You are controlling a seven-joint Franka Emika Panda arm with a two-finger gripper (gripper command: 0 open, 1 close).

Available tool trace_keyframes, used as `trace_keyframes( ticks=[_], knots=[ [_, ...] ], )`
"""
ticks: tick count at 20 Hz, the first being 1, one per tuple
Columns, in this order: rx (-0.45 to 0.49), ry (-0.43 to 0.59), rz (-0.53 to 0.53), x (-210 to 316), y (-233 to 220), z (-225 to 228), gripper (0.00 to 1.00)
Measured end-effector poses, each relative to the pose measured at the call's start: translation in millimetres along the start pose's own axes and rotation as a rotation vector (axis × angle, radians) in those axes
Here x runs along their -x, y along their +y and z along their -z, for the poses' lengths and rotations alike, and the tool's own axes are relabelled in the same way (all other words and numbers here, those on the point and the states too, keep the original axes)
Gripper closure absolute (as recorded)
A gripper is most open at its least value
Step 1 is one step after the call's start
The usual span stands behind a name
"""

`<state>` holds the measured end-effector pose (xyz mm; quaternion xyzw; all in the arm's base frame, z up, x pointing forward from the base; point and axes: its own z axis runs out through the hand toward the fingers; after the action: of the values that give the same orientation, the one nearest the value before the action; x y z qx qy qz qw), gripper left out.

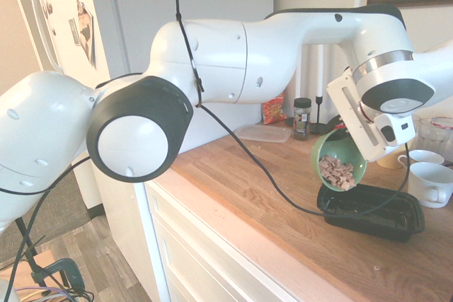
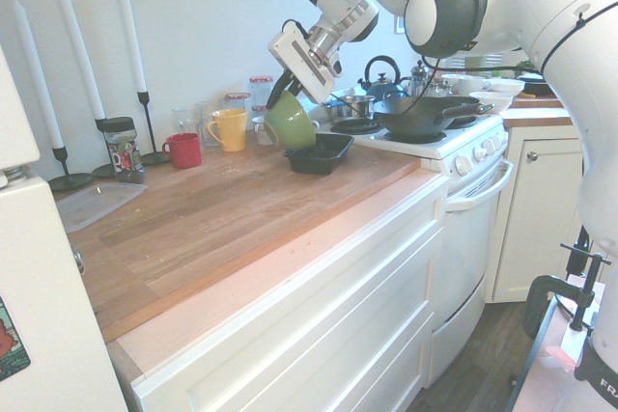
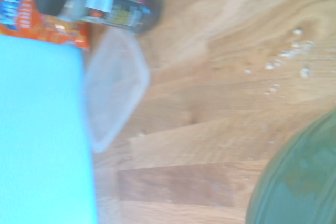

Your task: Pour the cereal into the box

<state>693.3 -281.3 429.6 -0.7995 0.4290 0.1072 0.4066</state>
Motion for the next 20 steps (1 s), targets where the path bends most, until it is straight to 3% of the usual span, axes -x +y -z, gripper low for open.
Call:
trace_keyframes(
  ticks=[20],
  knots=[
    [-0.208,-0.128,0.047,-18,25,16,1.00]
  ],
)
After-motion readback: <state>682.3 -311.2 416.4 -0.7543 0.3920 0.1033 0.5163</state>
